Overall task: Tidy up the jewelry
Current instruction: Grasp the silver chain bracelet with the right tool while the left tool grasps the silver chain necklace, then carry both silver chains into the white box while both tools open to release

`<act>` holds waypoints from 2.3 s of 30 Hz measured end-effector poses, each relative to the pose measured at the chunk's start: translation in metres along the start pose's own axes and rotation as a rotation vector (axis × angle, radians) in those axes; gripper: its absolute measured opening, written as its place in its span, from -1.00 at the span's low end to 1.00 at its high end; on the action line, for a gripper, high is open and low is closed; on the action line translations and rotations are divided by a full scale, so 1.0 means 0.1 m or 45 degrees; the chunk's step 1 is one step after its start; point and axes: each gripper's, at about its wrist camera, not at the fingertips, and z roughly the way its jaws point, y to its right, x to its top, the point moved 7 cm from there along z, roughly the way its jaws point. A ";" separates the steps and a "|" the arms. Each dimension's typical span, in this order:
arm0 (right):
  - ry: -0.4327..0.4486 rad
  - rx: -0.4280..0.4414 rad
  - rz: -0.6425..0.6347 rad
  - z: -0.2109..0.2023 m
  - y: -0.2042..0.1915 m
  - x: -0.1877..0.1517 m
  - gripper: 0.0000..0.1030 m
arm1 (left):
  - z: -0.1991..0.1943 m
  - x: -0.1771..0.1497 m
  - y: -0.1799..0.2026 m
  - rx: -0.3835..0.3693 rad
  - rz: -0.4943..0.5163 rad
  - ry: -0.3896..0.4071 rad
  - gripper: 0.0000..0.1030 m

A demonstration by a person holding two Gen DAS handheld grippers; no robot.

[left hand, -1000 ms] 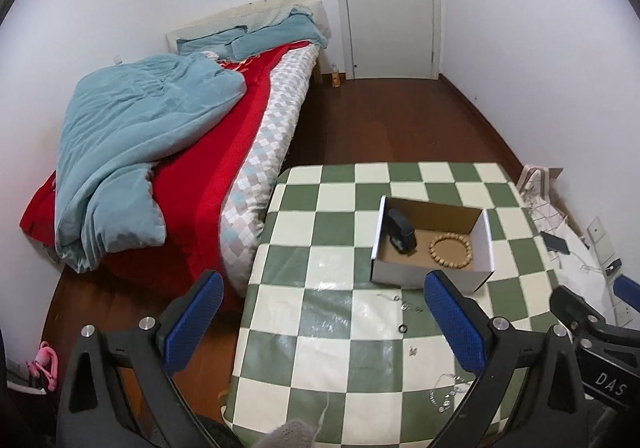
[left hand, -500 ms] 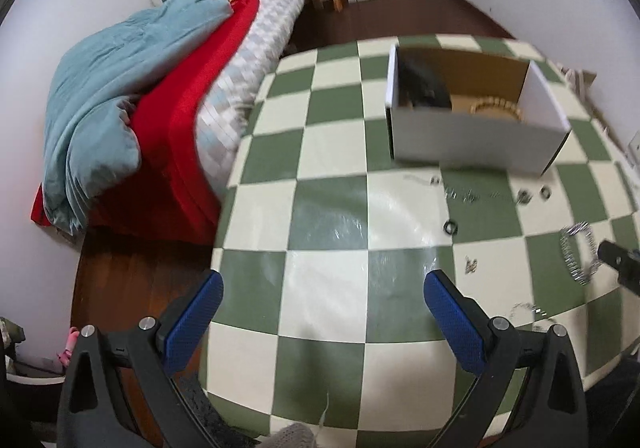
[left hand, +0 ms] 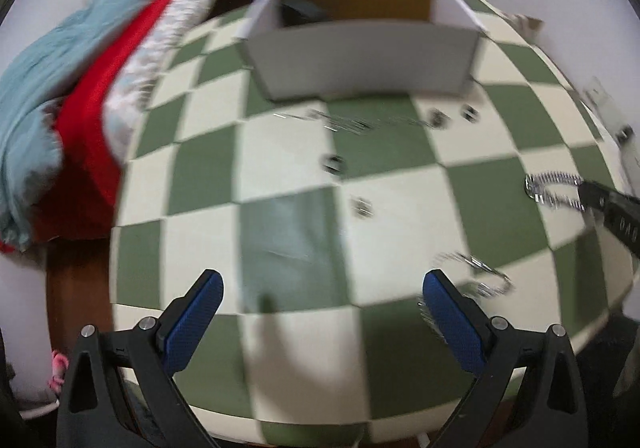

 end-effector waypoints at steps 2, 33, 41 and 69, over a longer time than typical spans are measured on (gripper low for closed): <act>-0.014 0.003 0.048 0.00 0.16 -0.05 -0.84 | 0.01 -0.05 0.15 -0.024 0.050 -0.013 0.97; 0.056 0.201 0.156 -0.64 0.24 0.05 -0.87 | -0.52 0.35 -0.01 -0.345 -0.026 0.095 -0.97; 0.120 0.357 0.124 -1.07 -0.06 0.40 -0.92 | -0.83 0.75 -0.17 -0.407 -0.051 0.180 -0.97; 0.099 0.493 -0.019 -0.87 -1.06 2.14 -1.00 | -0.17 2.09 -0.59 -0.347 -0.026 0.091 -0.96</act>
